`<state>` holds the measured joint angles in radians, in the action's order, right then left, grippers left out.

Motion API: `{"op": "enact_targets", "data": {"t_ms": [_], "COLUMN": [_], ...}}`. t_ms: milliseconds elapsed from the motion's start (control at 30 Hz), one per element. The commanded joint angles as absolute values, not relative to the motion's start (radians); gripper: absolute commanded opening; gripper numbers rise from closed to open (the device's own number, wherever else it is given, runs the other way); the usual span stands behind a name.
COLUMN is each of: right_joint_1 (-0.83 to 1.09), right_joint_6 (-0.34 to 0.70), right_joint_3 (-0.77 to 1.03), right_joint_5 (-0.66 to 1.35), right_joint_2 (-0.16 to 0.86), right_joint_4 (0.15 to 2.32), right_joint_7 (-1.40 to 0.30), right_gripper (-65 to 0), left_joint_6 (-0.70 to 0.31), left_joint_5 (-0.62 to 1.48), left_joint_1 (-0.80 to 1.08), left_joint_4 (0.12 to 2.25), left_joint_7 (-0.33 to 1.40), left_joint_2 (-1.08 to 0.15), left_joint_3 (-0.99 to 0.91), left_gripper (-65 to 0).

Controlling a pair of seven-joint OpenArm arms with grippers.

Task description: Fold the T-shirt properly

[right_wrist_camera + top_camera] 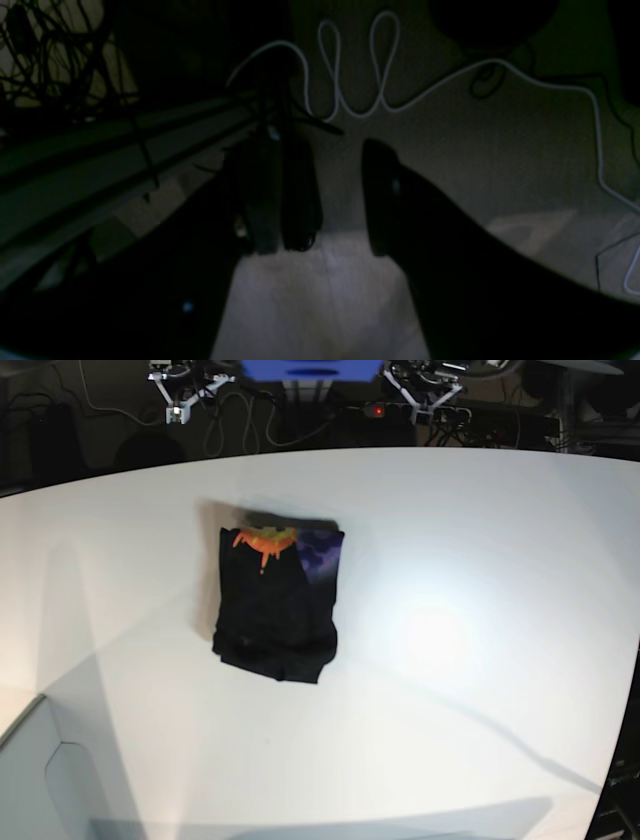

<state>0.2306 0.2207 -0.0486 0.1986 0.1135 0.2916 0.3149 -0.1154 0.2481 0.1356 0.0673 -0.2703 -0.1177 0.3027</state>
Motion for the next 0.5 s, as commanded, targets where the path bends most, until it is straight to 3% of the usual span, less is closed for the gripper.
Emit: {"op": "enact_targets", "data": {"t_ms": [0, 467], "right_joint_1": [0.239, 0.220], "right_joint_6": [0.222, 0.222], "right_joint_3": [-0.048, -0.048], "right_joint_5": [0.199, 0.199], "right_joint_2": [0.110, 0.079], "right_joint_4": [0.294, 0.298], "right_joint_7": [0.329, 0.331], "right_gripper": [-40.6, -40.6], "left_joint_6": [-0.114, -0.114], "left_joint_5": [0.248, 0.248], "left_joint_1": [0.136, 0.128], "left_joint_4": [0.070, 0.070], "left_joint_7": [-0.283, -0.283], "left_joint_2": [-0.117, -0.117], "left_joint_3": [0.303, 0.312], "left_gripper": [-19.5, -19.5]}}
